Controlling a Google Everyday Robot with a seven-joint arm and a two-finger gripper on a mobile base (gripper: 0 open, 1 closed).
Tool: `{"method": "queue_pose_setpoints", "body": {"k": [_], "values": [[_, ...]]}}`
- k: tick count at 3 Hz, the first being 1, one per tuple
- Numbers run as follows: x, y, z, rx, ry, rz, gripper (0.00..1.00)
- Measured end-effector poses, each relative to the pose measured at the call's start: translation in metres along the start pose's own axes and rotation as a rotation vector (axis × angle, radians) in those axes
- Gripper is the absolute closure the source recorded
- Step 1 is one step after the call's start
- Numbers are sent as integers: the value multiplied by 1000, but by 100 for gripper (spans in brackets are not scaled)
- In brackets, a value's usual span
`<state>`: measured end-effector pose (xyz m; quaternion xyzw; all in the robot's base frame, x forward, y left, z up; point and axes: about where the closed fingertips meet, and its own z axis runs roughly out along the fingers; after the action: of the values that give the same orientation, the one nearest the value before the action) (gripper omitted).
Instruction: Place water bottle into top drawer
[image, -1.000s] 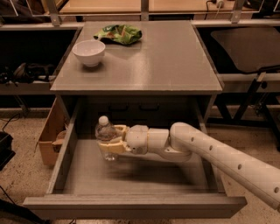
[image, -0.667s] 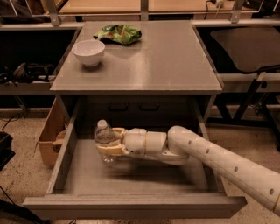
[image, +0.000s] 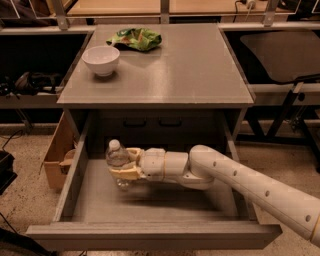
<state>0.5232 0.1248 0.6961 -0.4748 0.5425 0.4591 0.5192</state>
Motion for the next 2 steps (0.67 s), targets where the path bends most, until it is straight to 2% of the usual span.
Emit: {"method": "queue_pose_setpoints", "body": {"k": [1, 2], "values": [[0, 0, 0, 0, 0, 0, 59], [0, 0, 0, 0, 0, 0, 28]]}}
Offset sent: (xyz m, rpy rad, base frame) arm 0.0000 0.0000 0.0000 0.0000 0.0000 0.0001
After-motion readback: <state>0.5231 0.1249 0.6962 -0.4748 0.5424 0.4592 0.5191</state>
